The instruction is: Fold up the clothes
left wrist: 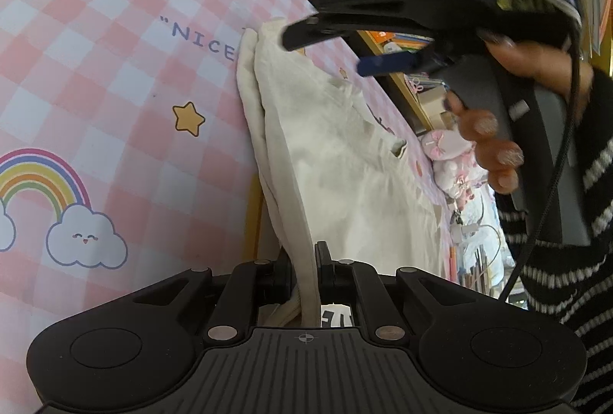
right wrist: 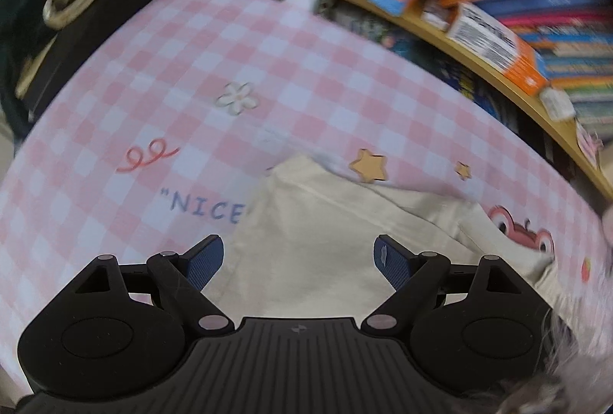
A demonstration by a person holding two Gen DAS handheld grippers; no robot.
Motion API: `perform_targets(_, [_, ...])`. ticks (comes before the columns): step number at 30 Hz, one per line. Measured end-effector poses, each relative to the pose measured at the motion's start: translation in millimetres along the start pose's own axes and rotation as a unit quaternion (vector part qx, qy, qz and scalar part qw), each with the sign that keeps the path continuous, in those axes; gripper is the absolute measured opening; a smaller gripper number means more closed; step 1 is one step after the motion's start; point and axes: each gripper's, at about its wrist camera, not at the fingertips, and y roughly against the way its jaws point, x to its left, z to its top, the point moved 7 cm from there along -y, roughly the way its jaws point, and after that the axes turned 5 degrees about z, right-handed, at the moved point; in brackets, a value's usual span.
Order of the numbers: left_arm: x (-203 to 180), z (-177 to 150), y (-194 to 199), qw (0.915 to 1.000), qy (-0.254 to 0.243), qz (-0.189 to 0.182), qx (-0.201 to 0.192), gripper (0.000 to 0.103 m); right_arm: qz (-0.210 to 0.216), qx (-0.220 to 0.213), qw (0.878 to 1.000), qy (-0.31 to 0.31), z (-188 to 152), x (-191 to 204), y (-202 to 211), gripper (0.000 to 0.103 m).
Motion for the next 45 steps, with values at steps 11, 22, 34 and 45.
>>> perform_targets(11, [-6.6,0.0,0.5,0.9997,-0.025,-0.004,0.007,0.009,-0.02,0.06,0.998,0.02,-4.6,19.6,-36.2,0.085])
perform_targets(22, [-17.4,-3.3,1.3,0.9987,-0.049,-0.009,0.004,0.009,-0.027,0.073,0.997,-0.01,-13.2,-1.2,-45.7,0.084])
perform_targets(34, [-21.5,-3.3,4.5,0.9984,-0.056,-0.009,0.0,0.009,-0.026,0.056,0.998,-0.014,-8.9,-9.6,-37.7,0.082])
perform_targets(45, [-31.2,-13.2,6.6,0.9975,-0.07,-0.008,-0.01,0.009,0.002,0.038,0.998,-0.058,0.4,-26.7,-16.8,0.082])
